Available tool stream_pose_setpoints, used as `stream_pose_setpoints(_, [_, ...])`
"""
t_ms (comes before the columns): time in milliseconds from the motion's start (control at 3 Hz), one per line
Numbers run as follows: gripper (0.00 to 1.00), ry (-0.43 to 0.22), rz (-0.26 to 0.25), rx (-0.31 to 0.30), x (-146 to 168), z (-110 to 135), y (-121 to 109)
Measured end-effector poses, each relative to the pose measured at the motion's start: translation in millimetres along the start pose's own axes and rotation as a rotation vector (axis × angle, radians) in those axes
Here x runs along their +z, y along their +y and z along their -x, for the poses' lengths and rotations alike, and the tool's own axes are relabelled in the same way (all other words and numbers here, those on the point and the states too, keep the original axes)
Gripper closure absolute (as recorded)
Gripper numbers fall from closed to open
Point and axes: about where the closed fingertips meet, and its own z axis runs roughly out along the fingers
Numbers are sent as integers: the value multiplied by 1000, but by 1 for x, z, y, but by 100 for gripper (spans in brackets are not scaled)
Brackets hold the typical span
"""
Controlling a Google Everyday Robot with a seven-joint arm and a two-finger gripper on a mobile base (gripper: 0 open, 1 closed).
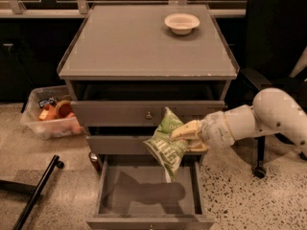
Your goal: Pick green jalapeno chip bag from bottom drawer and place on counter
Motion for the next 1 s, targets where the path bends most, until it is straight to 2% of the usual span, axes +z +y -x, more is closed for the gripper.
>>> stream_pose_setpoints(333, [100,-64,-92,-75,-30,15,-74])
stream_pose_setpoints(667, [100,-42,-178,-112,-56,32,-138])
stream_pose_setpoints(1000, [100,-41,-178,-112,-56,32,-138])
